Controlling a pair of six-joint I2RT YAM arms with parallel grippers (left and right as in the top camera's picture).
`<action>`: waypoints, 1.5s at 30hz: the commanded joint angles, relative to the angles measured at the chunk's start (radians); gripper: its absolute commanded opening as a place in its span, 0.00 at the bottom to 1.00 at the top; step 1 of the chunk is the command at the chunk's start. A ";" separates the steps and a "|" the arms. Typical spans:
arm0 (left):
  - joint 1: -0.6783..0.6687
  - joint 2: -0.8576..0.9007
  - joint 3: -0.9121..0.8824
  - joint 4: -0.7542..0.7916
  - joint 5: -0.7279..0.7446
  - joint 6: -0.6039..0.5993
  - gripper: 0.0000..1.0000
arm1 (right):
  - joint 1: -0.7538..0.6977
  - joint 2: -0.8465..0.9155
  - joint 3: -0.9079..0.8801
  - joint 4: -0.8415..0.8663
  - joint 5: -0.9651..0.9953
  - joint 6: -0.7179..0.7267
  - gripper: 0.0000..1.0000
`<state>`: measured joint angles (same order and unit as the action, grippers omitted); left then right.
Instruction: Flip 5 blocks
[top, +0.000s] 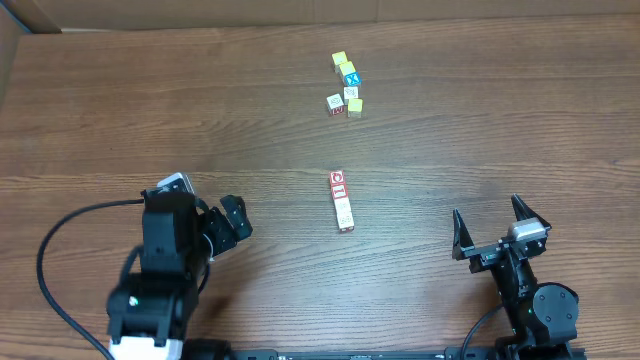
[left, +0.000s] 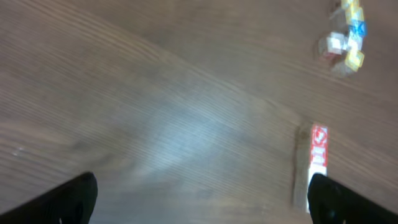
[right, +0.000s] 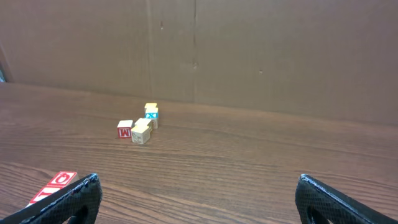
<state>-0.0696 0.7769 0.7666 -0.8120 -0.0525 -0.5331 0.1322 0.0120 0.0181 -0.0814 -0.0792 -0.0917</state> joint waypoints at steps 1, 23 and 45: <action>0.004 -0.088 -0.095 0.148 0.017 -0.020 1.00 | -0.003 -0.008 -0.010 0.005 -0.005 -0.006 1.00; 0.018 -0.546 -0.331 0.909 0.089 0.085 1.00 | -0.003 -0.008 -0.010 0.005 -0.005 -0.006 1.00; 0.091 -0.774 -0.721 1.124 0.147 0.080 1.00 | -0.003 -0.008 -0.010 0.005 -0.005 -0.006 1.00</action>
<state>0.0151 0.0174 0.0906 0.3069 0.0769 -0.4683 0.1322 0.0120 0.0181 -0.0818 -0.0792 -0.0937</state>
